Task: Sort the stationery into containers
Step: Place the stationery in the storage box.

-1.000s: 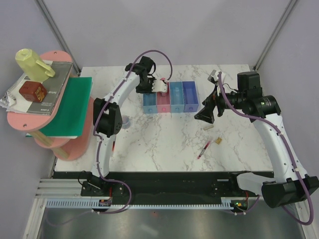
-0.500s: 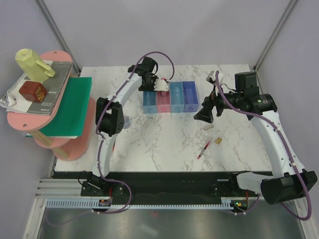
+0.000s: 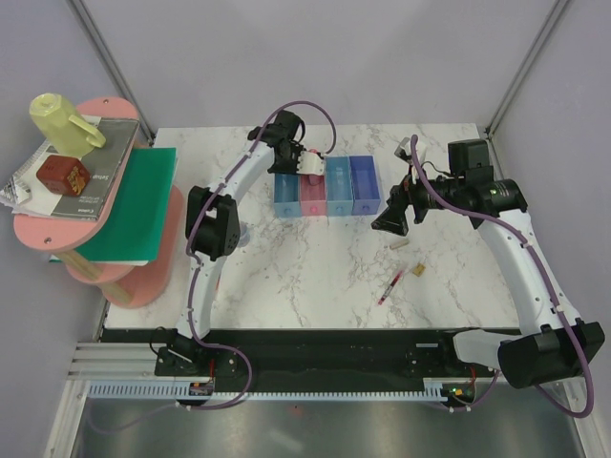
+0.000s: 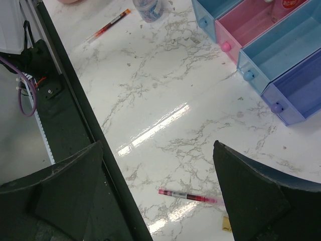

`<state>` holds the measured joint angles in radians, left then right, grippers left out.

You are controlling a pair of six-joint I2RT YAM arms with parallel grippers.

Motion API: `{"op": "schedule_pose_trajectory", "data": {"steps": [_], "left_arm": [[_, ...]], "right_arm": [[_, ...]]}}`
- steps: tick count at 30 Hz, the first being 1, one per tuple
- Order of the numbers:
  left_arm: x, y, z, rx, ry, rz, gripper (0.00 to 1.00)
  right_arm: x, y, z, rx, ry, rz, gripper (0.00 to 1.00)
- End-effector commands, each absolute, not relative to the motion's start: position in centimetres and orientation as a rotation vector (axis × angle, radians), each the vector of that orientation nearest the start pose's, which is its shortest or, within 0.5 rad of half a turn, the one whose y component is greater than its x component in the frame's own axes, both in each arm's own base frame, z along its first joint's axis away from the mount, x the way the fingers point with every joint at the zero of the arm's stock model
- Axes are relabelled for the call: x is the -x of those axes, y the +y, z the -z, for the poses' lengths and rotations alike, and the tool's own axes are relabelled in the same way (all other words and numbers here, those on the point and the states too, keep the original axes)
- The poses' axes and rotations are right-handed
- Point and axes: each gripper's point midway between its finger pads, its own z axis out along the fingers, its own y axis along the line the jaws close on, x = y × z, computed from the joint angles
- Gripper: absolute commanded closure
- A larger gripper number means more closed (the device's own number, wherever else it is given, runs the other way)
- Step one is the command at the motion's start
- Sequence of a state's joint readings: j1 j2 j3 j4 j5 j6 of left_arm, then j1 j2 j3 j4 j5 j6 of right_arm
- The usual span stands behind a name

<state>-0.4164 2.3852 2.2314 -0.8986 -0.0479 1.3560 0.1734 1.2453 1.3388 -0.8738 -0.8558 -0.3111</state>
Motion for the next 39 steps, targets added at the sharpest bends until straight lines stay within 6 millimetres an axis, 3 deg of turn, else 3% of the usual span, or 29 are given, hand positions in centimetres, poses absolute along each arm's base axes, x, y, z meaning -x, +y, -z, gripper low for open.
{"op": "schedule_pose_trajectory", "data": {"steps": [1,7,13,28,32,33,35,39], "left_arm": [[-55.0,-19.8,-9.2,2.797,-2.193,0.486,0.91],[-55.0,-20.1,-8.8,2.797,-2.178,0.502,0.56],[-55.0,-20.2,-8.6,2.795,-2.172,0.518,0.31],[-55.2,-20.9,-9.1,2.795,-2.206,0.575,0.29],[-54.9,-21.5,-11.3,2.818,-2.256,0.569,0.29],[-54.6,-21.6,-12.8,2.832,-2.276,0.582,0.29],[-53.6,-21.5,-13.1,2.836,-2.274,0.553,0.29],[-51.4,-21.0,-16.3,2.837,-2.341,0.547,0.29]], "right_arm": [[-26.6,17.4,-28.2,0.934,1.938,-0.916,0.02],[-26.6,17.4,-28.1,0.932,1.938,-0.922,0.02],[-26.5,17.3,-28.0,0.928,1.941,-0.924,0.02],[-26.5,17.3,-28.2,0.921,1.935,-0.931,0.02],[-26.4,17.3,-28.5,0.921,1.927,-0.925,0.02],[-26.4,17.2,-28.7,0.919,1.925,-0.924,0.02],[-26.3,17.3,-28.8,0.918,1.923,-0.923,0.02],[-26.0,17.2,-29.4,0.919,1.903,-0.917,0.02]]}}
